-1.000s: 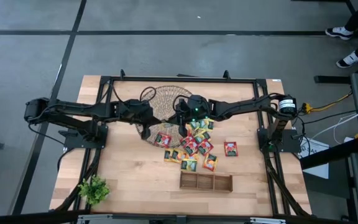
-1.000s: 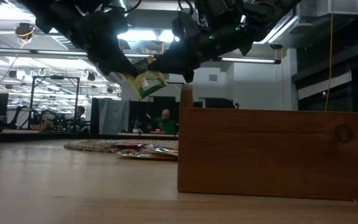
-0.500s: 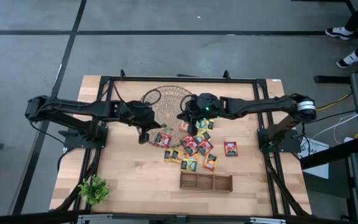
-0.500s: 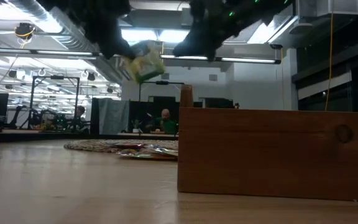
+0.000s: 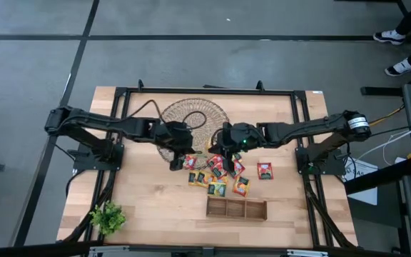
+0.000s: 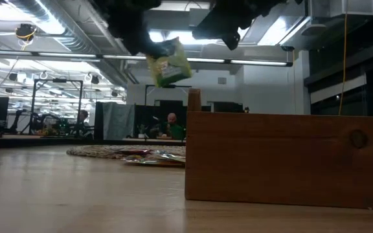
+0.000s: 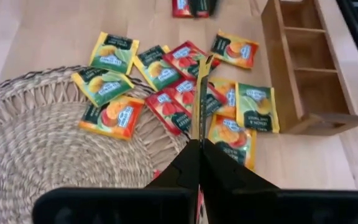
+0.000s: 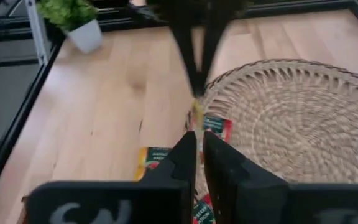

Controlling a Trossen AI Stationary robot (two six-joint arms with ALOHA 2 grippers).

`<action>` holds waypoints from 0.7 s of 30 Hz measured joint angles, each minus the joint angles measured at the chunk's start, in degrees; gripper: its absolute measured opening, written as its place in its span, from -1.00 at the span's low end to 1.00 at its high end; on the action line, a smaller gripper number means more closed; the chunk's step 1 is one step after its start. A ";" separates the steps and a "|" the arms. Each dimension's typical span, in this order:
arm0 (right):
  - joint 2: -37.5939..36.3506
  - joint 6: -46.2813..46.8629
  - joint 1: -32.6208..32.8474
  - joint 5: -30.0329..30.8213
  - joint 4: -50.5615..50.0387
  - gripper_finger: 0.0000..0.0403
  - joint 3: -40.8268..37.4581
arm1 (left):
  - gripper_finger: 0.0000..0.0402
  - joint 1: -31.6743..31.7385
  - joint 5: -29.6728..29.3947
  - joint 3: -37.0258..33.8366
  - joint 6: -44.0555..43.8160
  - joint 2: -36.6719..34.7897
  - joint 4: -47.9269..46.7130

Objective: Pick & Place Tea
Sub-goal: Put the yellow tea bag into the middle section of the wooden organizer

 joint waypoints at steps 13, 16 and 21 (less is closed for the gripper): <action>0.29 -5.70 2.99 7.15 -0.31 -0.49 0.00 | -0.99 0.52 -0.31 4.46 0.01 3.01 -2.50; 0.29 -5.48 2.79 9.54 0.02 -0.32 0.00 | -0.99 0.50 0.04 4.46 0.05 3.01 -2.39; 0.63 -5.53 2.52 9.60 1.17 -0.18 0.00 | -0.99 0.50 0.09 4.46 0.94 3.01 -0.96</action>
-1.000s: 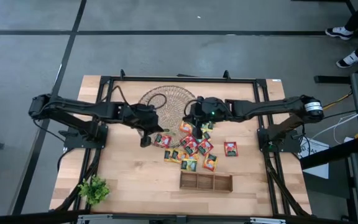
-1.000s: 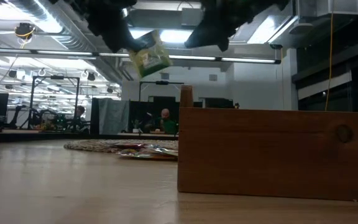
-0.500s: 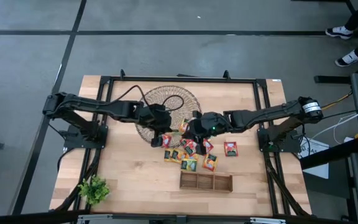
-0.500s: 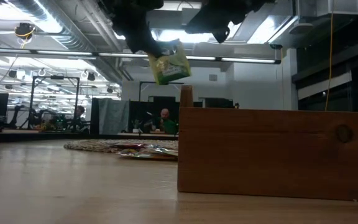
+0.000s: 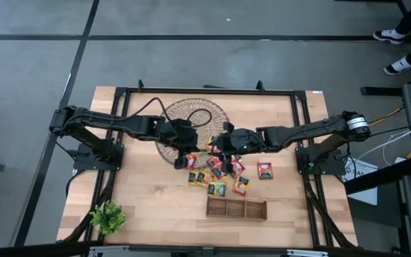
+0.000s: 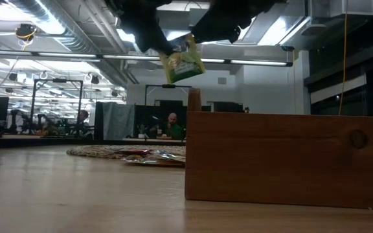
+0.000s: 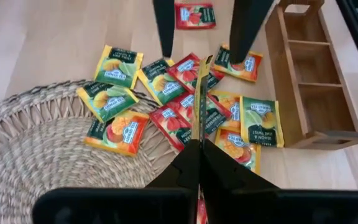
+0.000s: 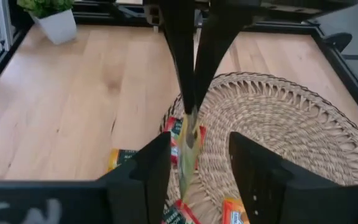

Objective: Pick & Place Tea
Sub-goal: Put the yellow tea bag into the middle section of the wooden organizer

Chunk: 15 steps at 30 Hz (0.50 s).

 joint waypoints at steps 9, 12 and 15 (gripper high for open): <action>2.24 -1.25 -0.20 0.02 2.50 -0.21 -0.02 | -0.99 0.03 0.04 0.00 1.17 -0.02 1.79; 2.22 -1.59 -0.20 0.02 2.87 -0.35 0.00 | -0.98 0.06 0.03 0.00 1.15 -0.02 1.54; 2.22 -1.57 -0.20 0.01 3.61 -0.57 0.00 | -0.98 0.06 0.02 0.00 1.13 -0.02 1.55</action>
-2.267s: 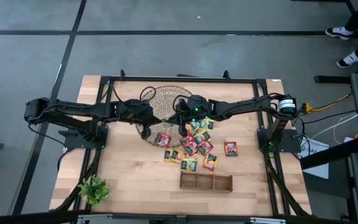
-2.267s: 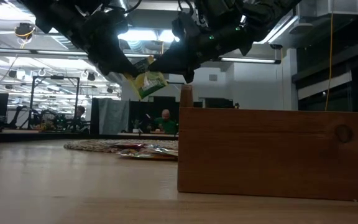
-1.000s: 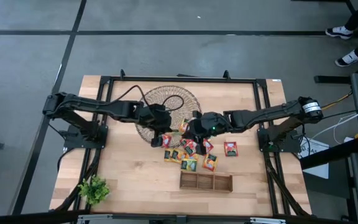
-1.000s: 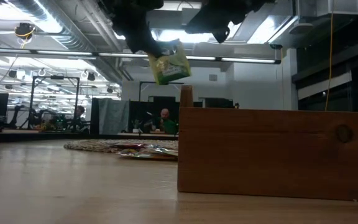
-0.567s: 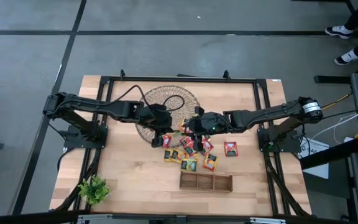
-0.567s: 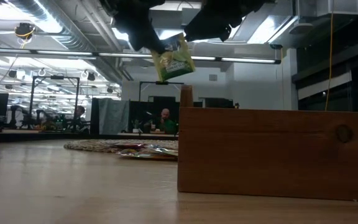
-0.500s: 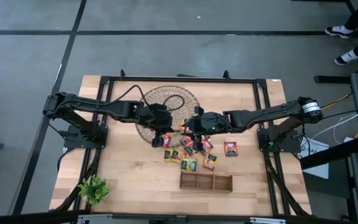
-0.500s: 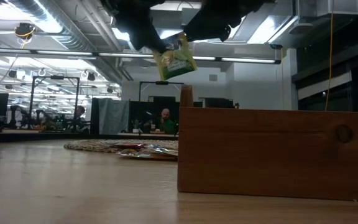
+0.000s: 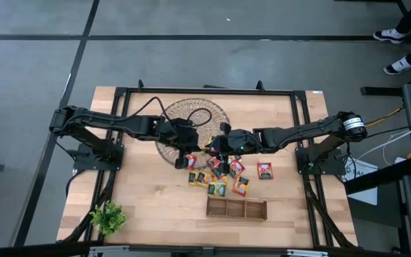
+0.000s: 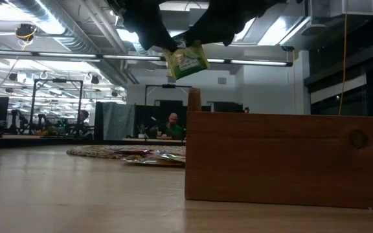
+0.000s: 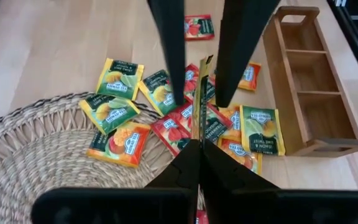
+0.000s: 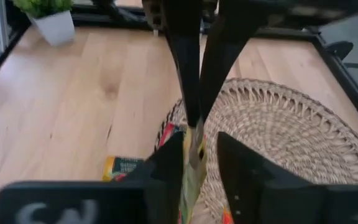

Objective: Pick & Place Tea
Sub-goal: Put the yellow tea bag into the middle section of the wooden organizer

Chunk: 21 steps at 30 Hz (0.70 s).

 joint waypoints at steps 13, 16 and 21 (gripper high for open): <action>-0.02 1.60 0.00 -0.01 -0.31 -0.98 0.02 | -0.97 0.00 -0.32 0.00 0.85 0.00 -1.03; -0.31 1.97 0.33 0.01 -1.04 -0.97 0.02 | -0.92 -0.04 -0.51 0.03 1.74 0.00 -1.18; -2.67 5.77 2.75 3.31 -8.05 -0.98 0.02 | -0.75 -0.04 -0.50 0.04 3.34 -0.22 -2.08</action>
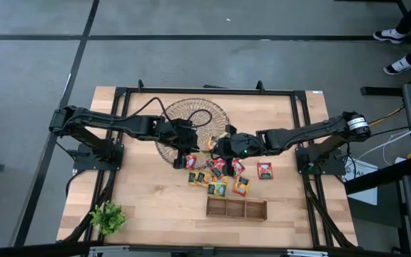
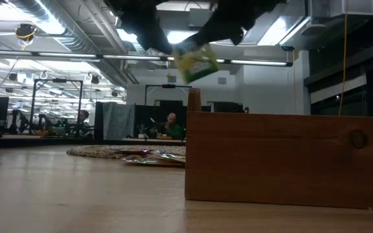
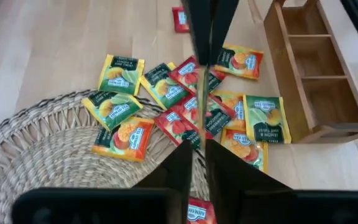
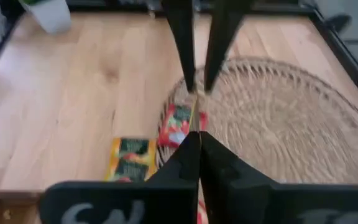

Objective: Pick & Place Tea
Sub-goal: Put the yellow tea bag into the middle section of the wooden organizer

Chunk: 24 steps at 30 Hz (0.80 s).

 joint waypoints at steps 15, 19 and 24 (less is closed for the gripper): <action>-2.40 21.78 14.43 12.75 -17.96 -0.98 -0.02 | -0.59 -0.01 -1.51 -0.02 -1.98 -0.96 -0.67; -2.83 30.63 19.36 16.07 -22.66 -0.98 -0.04 | -0.58 -0.63 -1.49 -0.02 -1.54 -0.96 -0.12; -4.13 37.66 24.73 16.75 -23.01 -0.98 -1.02 | -0.60 -1.66 -1.47 -0.02 0.83 -0.96 3.45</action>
